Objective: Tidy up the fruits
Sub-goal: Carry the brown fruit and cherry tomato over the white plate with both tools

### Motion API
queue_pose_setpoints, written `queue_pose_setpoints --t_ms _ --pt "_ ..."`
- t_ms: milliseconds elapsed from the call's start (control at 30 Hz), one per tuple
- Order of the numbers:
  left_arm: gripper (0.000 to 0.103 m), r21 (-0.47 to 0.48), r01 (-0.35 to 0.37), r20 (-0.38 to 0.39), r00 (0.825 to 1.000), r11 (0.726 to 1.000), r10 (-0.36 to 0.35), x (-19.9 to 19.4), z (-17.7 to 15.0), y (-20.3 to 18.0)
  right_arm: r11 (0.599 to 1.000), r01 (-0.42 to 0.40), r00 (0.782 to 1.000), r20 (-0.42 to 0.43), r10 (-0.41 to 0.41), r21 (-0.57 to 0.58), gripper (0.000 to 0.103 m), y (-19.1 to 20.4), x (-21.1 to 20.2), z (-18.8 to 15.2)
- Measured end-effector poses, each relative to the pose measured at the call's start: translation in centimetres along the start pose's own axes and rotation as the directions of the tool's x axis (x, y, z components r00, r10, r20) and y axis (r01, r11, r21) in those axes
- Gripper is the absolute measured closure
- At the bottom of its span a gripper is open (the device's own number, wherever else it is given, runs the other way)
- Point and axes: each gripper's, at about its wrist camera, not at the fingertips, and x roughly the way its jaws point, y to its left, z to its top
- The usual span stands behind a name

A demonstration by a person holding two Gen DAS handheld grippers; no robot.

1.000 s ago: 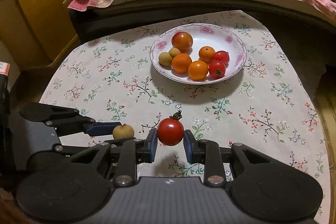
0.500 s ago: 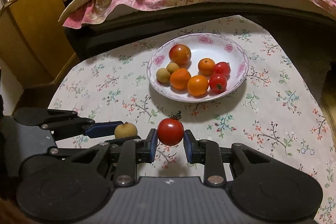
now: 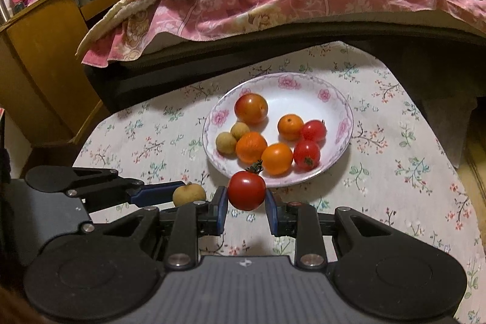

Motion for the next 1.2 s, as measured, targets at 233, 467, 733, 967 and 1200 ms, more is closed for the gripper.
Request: queue_pose_setpoints --t_ms 233,467,733,967,1200 --pt "0.069 0.002 -0.001 0.015 1.000 1.000 0.001 0.2 1.0 0.3 1.000 0.006 1.000 0.011 -0.006 -0.004 0.072 0.0 0.3 0.8" --pt "0.069 0.004 0.007 0.025 1.000 1.000 -0.007 0.6 2.1 0.4 1.000 0.006 1.000 0.018 -0.006 0.014 0.072 -0.4 0.7 1.6" --pt "0.068 0.006 0.012 0.029 0.999 1.000 -0.012 1.3 3.1 0.5 1.000 0.002 1.000 0.022 -0.003 0.027 0.072 -0.7 1.4 2.7" --pt "0.068 0.003 0.017 0.039 0.999 1.000 -0.017 1.8 4.0 0.9 0.999 0.012 0.999 0.037 -0.014 0.039 0.072 -1.0 1.9 3.4" --pt "0.068 -0.009 0.024 0.038 0.999 1.000 -0.024 2.4 4.5 1.4 0.997 0.018 0.998 0.060 -0.023 0.078 0.072 -1.9 2.0 4.4"
